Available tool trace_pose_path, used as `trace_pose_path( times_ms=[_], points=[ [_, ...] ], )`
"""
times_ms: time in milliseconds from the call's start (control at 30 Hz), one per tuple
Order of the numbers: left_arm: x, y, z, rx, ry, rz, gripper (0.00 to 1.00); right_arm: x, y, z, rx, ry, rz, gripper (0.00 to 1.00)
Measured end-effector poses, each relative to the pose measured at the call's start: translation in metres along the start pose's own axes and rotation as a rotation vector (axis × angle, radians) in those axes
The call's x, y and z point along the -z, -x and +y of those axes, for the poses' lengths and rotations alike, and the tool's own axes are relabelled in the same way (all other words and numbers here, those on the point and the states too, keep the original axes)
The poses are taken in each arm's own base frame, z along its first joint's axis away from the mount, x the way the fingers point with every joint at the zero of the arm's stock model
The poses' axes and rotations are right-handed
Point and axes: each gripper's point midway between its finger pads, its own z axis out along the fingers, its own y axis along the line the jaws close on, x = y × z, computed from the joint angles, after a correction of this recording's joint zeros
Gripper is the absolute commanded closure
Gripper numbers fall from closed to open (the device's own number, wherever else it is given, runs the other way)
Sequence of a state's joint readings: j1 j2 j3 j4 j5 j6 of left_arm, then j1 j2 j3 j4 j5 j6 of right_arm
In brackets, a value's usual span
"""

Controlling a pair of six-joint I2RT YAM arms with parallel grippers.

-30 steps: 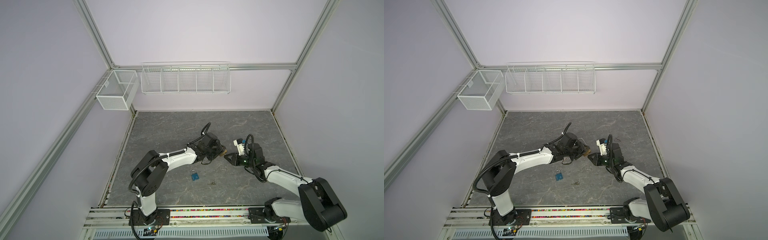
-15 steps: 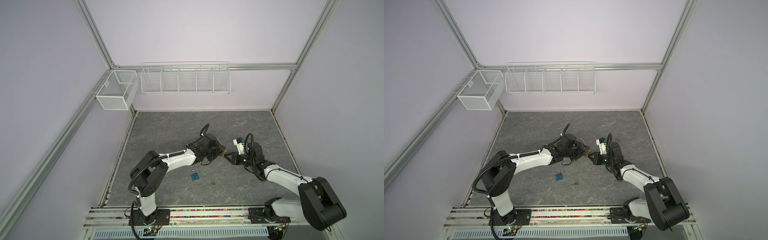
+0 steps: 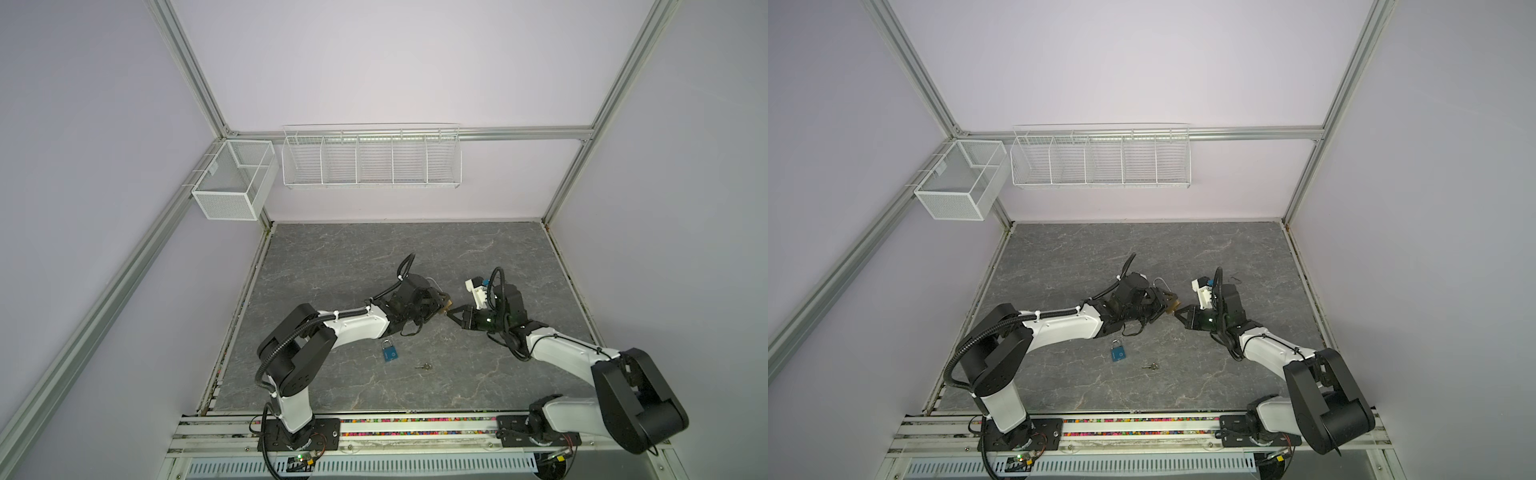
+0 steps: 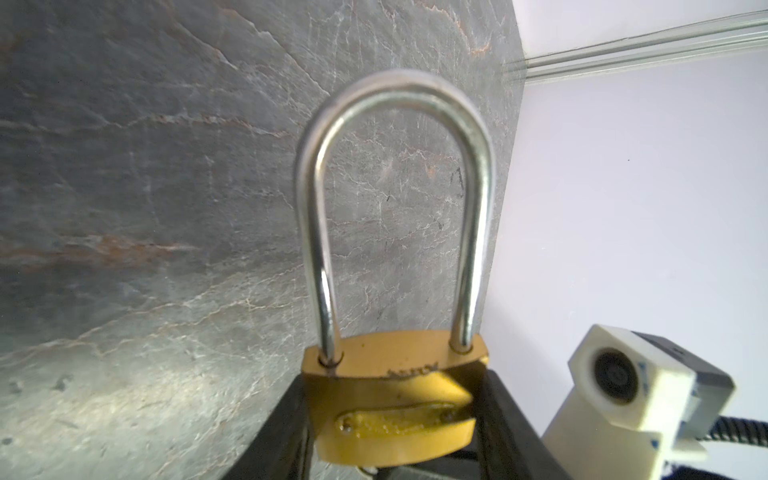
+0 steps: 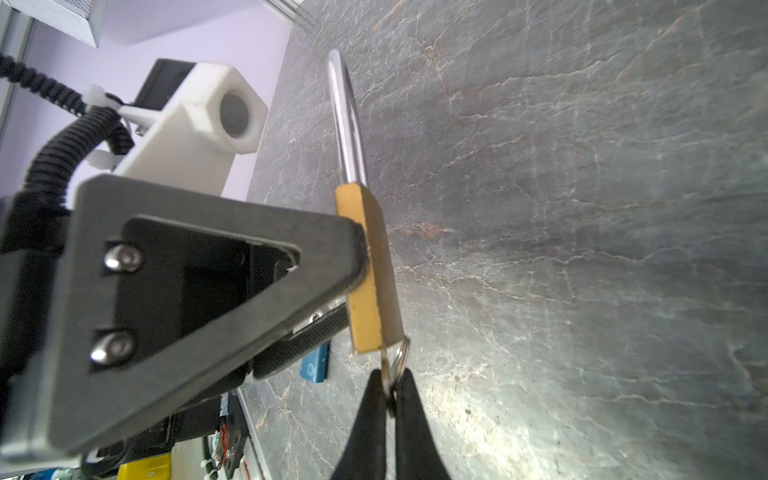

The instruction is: Unlock with the key

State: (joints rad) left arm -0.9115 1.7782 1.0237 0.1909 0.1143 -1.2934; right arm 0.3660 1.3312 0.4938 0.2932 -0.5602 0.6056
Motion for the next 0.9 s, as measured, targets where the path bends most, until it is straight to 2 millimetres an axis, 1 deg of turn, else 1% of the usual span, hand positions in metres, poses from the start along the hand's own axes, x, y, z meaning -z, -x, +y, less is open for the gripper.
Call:
trace_pose_path(
  times_ms=[267, 433, 700, 900],
  points=[
    [0.012, 0.010, -0.012, -0.055, -0.062, -0.073, 1.00, 0.001, 0.010, 0.015, -0.042, 0.060, -0.015, 0.94],
    [0.016, 0.013, -0.016, -0.074, -0.113, -0.107, 1.00, 0.001, 0.014, 0.021, -0.086, 0.093, -0.022, 0.94],
    [0.023, 0.025, -0.023, -0.113, -0.172, -0.187, 1.00, -0.004, 0.025, 0.032, -0.139, 0.180, -0.046, 0.94],
    [0.027, 0.028, -0.027, -0.132, -0.216, -0.218, 1.00, -0.004, 0.028, 0.036, -0.175, 0.231, -0.061, 0.94]
  ],
)
